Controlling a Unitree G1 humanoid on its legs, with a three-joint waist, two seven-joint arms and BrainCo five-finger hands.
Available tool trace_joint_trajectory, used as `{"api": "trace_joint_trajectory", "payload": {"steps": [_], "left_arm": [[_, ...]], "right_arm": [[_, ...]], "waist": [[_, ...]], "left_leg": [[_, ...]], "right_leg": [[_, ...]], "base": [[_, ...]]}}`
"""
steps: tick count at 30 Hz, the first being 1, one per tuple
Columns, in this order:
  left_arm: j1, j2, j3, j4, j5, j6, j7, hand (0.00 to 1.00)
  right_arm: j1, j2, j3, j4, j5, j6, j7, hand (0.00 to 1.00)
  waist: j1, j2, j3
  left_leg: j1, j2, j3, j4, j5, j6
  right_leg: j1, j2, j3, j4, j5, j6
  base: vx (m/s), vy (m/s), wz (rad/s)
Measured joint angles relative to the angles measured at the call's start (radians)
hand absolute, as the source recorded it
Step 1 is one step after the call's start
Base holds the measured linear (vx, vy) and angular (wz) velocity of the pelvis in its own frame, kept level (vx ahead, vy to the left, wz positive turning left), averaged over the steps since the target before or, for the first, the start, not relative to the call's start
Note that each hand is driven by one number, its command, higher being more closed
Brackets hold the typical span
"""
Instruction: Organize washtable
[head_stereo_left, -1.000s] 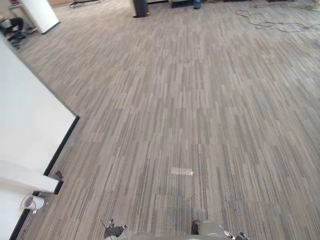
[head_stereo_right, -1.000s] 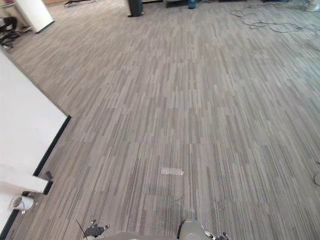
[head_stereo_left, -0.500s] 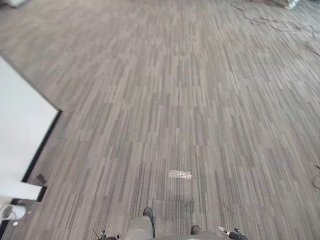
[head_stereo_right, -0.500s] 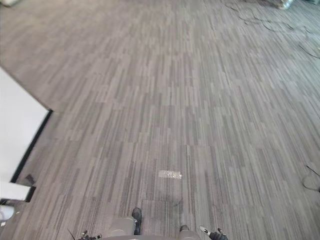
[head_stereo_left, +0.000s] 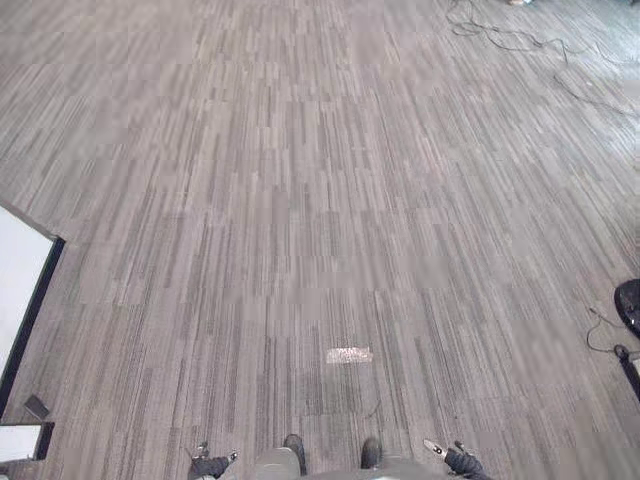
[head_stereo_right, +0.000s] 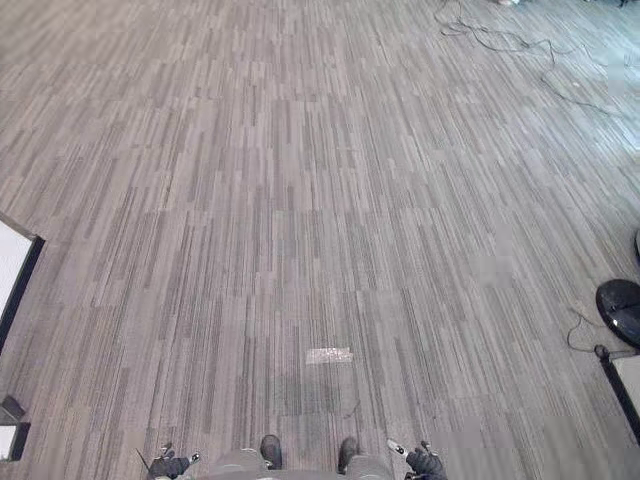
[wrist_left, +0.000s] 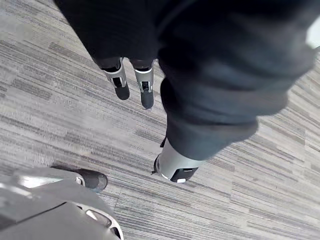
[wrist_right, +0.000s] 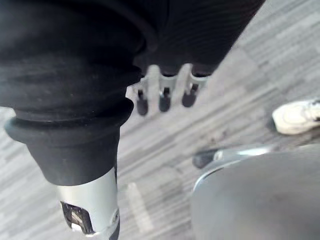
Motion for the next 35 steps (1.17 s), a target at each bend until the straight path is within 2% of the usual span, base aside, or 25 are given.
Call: {"api": "trace_joint_trajectory", "payload": {"steps": [1,2,3,4,5,6,7,8,9,12,13,15,16,17,18,21,23,24,26,27,29,35], "left_arm": [[-0.001,-0.006,-0.002,0.01,0.004,0.001,-0.002,0.0],[-0.001,-0.015,-0.003,0.015,0.012,0.001,-0.003,0.0],[-0.002,-0.023,-0.003,0.026,0.02,0.002,-0.002,0.0],[-0.004,-0.031,-0.005,0.03,0.023,0.004,-0.003,0.0],[-0.007,-0.034,-0.006,0.03,0.024,0.006,-0.003,0.0],[-0.007,-0.025,-0.003,0.031,0.024,0.006,-0.004,0.0],[-0.007,0.003,0.004,0.027,0.023,0.005,-0.005,0.0],[-0.008,0.004,0.019,0.025,0.023,0.009,-0.003,0.0],[-0.005,-0.001,0.028,0.021,0.023,0.007,-0.003,0.0],[-0.009,-0.025,0.045,0.021,0.023,0.008,0.001,0.0],[-0.011,-0.03,0.045,0.021,0.023,0.008,0.0,0.0],[-0.019,-0.045,0.044,0.019,0.021,0.005,0.001,0.0],[-0.019,-0.05,0.043,0.018,0.021,0.005,0.001,0.0],[-0.019,-0.056,0.038,0.009,0.021,0.005,0.001,0.0],[-0.021,-0.057,0.023,-0.003,0.021,0.003,0.0,0.0],[-0.045,-0.064,-0.047,-0.032,0.016,-0.016,0.0,0.0],[-0.042,-0.065,-0.075,-0.043,0.007,-0.025,0.0,0.0],[-0.042,-0.063,-0.085,-0.044,-0.015,-0.028,0.001,0.0],[-0.043,-0.047,-0.098,-0.047,-0.022,-0.028,0.0,0.0],[-0.042,-0.031,-0.113,-0.053,-0.022,-0.03,-0.002,0.0],[-0.043,-0.017,-0.124,-0.058,-0.03,-0.036,-0.019,0.0],[-0.045,-0.014,-0.162,-0.056,-0.031,-0.04,-0.027,0.0]], "right_arm": [[-0.001,-0.007,-0.001,-0.006,0.011,-0.001,-0.001,0.0],[-0.001,-0.016,-0.002,-0.009,0.017,-0.001,-0.001,0.0],[0.002,-0.031,-0.001,-0.011,0.018,0.0,-0.001,0.0],[0.01,-0.04,0.0,-0.02,0.018,0.003,-0.002,0.0],[0.017,-0.044,0.001,-0.024,0.018,0.003,-0.002,0.0],[0.027,-0.032,0.011,-0.022,0.017,0.005,-0.002,0.0],[0.054,-0.009,0.031,-0.019,0.016,0.005,-0.002,0.0],[0.07,-0.001,0.027,-0.008,0.018,0.006,-0.002,0.0],[0.08,-0.003,0.028,-0.007,0.017,0.005,-0.001,0.0],[0.083,-0.019,0.027,0.013,0.018,0.005,-0.001,0.0],[0.084,-0.022,0.026,0.014,0.017,0.005,-0.001,0.0],[0.098,-0.033,0.003,0.014,0.015,0.006,-0.001,0.0],[0.098,-0.038,0.003,0.014,0.015,0.007,-0.001,0.0],[0.097,-0.04,0.004,0.011,0.015,0.006,-0.001,0.0],[0.098,-0.042,0.003,0.008,0.015,0.006,-0.002,0.0],[0.088,-0.039,0.003,0.007,0.016,0.006,-0.003,0.0],[0.055,-0.055,0.008,0.008,0.017,0.004,-0.007,0.0],[0.04,-0.06,0.009,0.009,0.018,0.0,-0.011,0.0],[0.028,-0.05,0.026,0.006,0.02,-0.012,-0.016,0.0],[0.021,-0.032,0.033,0.005,0.02,-0.017,-0.02,0.0],[0.014,-0.018,0.034,0.005,0.022,-0.019,-0.022,0.0],[0.037,-0.019,0.028,0.002,0.023,-0.015,-0.023,0.0]], "waist": [[-0.006,0.017,0.008],[-0.011,0.02,0.019],[-0.027,0.042,0.026],[-0.04,0.058,0.035],[-0.052,0.055,0.036],[-0.054,0.053,0.038],[-0.054,-0.005,0.032],[-0.054,-0.012,0.027],[-0.051,-0.007,0.016],[-0.056,0.019,0.003],[-0.058,0.019,0.0],[-0.058,0.049,-0.003],[-0.058,0.049,-0.003],[-0.057,0.056,-0.007],[-0.061,0.056,-0.008],[-0.059,0.031,0.002],[-0.054,0.039,0.004],[-0.046,0.045,0.005],[-0.045,0.035,0.002],[-0.044,0.015,0.002],[-0.043,0.0,0.011],[-0.055,0.012,0.016]], "left_leg": [[0.02,0.0,0.004,-0.018,0.003,-0.002],[0.038,0.0,0.007,-0.031,0.003,-0.002],[0.072,0.002,0.007,-0.043,0.003,-0.002],[0.108,0.011,-0.008,-0.052,0.001,0.001],[0.12,0.01,-0.014,-0.054,0.001,0.0],[0.136,0.002,-0.019,-0.056,-0.002,-0.005],[0.146,-0.024,-0.028,-0.054,-0.013,-0.018],[0.164,-0.016,-0.049,-0.052,-0.022,-0.034],[0.162,-0.008,-0.055,-0.053,-0.022,-0.036],[0.158,0.021,-0.079,-0.057,-0.03,-0.069],[0.159,0.025,-0.089,-0.054,-0.029,-0.07],[0.163,0.038,-0.111,-0.042,-0.029,-0.087],[0.164,0.039,-0.118,-0.042,-0.026,-0.091],[0.164,0.042,-0.127,-0.042,-0.012,-0.113],[0.158,0.047,-0.152,-0.023,0.0,-0.132],[0.089,0.022,-0.203,0.007,-0.002,-0.143],[0.041,0.019,-0.222,-0.06,0.029,-0.152],[0.025,0.024,-0.23,-0.067,0.109,-0.109],[0.03,0.017,-0.23,-0.066,0.111,-0.108],[0.031,0.009,-0.227,-0.066,0.108,-0.102],[0.031,0.002,-0.201,-0.06,0.101,-0.091],[0.025,-0.019,-0.165,-0.058,0.09,-0.072]], "right_leg": [[-0.001,0.002,0.007,0.018,-0.004,0.006],[-0.005,0.004,0.012,0.044,-0.009,0.013],[-0.017,0.004,0.013,0.123,-0.026,0.038],[-0.075,0.01,0.011,0.265,-0.092,0.049],[-0.083,0.01,0.018,0.265,-0.123,0.022],[-0.092,0.007,0.039,0.239,-0.126,0.004],[-0.09,-0.007,0.074,0.177,-0.073,-0.026],[-0.085,-0.005,0.066,0.188,-0.063,-0.034],[-0.085,0.004,0.067,0.182,-0.067,-0.032],[-0.084,0.027,0.036,0.188,-0.102,-0.077],[-0.082,0.028,0.027,0.196,-0.111,-0.081],[-0.062,0.029,-0.011,0.213,-0.137,-0.095],[-0.057,0.03,-0.018,0.211,-0.141,-0.098],[-0.042,0.028,-0.029,0.208,-0.144,-0.104],[-0.017,0.019,-0.046,0.195,-0.144,-0.104],[0.037,-0.034,-0.073,0.141,-0.144,-0.104],[0.038,-0.042,-0.09,0.131,-0.144,-0.103],[0.04,-0.035,-0.094,0.125,-0.144,-0.098],[0.061,-0.038,-0.084,0.087,-0.124,-0.07],[0.075,-0.04,-0.066,0.054,-0.114,-0.06],[0.083,-0.039,-0.039,0.016,-0.085,-0.051],[0.076,-0.049,0.007,-0.041,-0.044,-0.031]], "base": [[0.02,-0.046,-0.48],[-0.01,-0.01,-0.2],[0.0,-0.019,-0.07],[-0.01,-0.027,0.11],[0.0,-0.027,0.28],[-0.02,-0.048,0.41],[0.04,-0.114,0.48],[0.06,-0.131,0.37],[0.14,-0.139,0.22],[0.15,-0.11,0.17],[0.26,-0.154,0.38],[0.24,-0.125,0.38],[0.22,-0.108,0.28],[0.19,-0.106,0.4],[0.23,-0.128,0.5],[0.1,-0.06,0.92],[0.02,0.06,0.6],[0.02,0.093,0.3],[0.02,0.086,0.1],[-0.01,0.11,-0.07],[-0.03,0.098,-0.33],[-0.04,0.074,-0.25]]}}
